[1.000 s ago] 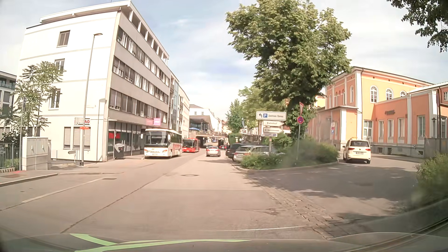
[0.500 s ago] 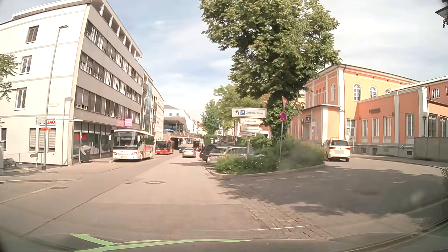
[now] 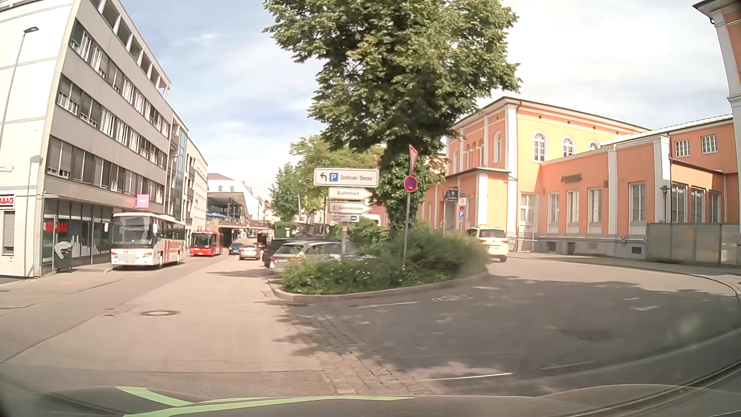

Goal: Follow the waypoints while adhering to traffic rules and regulations

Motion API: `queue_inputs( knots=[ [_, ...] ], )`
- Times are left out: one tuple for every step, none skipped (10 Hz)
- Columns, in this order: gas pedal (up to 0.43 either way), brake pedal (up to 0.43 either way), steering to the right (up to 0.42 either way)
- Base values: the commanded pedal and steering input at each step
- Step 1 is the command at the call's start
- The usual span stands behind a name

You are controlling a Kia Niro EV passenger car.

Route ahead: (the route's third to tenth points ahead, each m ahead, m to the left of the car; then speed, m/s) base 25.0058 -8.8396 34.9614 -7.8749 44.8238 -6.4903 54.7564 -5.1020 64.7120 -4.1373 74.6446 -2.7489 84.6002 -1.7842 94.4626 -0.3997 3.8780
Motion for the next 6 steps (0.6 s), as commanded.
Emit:
queue_inputs(
  knots=[
    [0.0, 0.0, 0.31],
    [0.0, 0.0, 0.312],
    [0.0, 0.0, 0.315],
    [0.0, 0.0, 0.324],
    [0.059, 0.0, 0.331],
    [0.059, 0.0, 0.33]
  ],
)
